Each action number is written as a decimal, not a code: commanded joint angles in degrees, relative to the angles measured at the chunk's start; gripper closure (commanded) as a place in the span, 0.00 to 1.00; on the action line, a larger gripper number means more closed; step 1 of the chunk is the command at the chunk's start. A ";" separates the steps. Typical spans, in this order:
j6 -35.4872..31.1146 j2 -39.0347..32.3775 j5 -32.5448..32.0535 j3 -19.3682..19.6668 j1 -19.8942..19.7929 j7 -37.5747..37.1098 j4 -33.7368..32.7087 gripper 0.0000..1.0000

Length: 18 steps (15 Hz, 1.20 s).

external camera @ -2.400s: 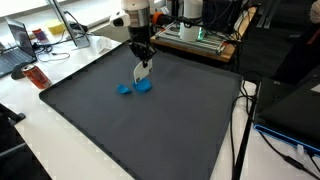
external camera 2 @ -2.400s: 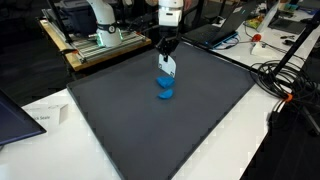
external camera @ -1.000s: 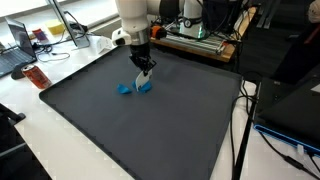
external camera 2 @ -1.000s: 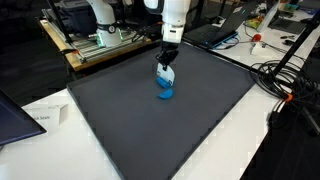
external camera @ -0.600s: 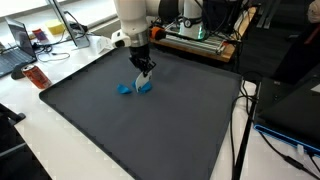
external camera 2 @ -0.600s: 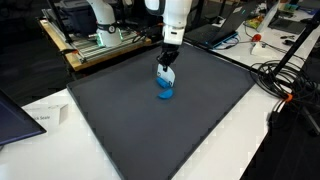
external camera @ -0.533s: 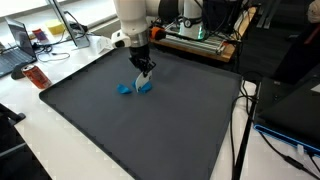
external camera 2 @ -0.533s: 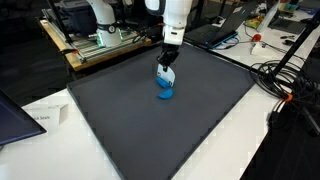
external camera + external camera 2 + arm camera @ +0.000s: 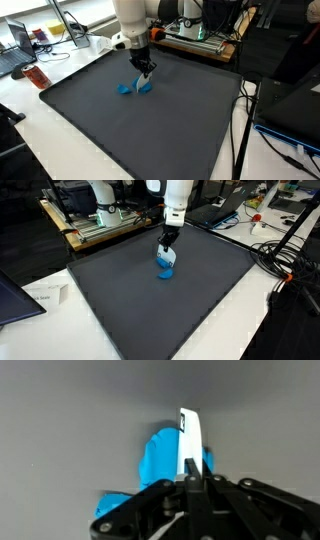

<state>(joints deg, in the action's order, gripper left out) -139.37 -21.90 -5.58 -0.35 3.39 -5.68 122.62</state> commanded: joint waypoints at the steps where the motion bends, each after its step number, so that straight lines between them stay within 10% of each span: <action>1: 0.51 -2.42 2.42 -0.86 -1.42 3.80 0.76 0.99; 18: 1.77 1.42 -0.67 3.63 -1.53 -0.17 4.79 0.99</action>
<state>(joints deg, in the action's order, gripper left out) -139.02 -21.45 -3.87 1.15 1.70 -2.95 123.88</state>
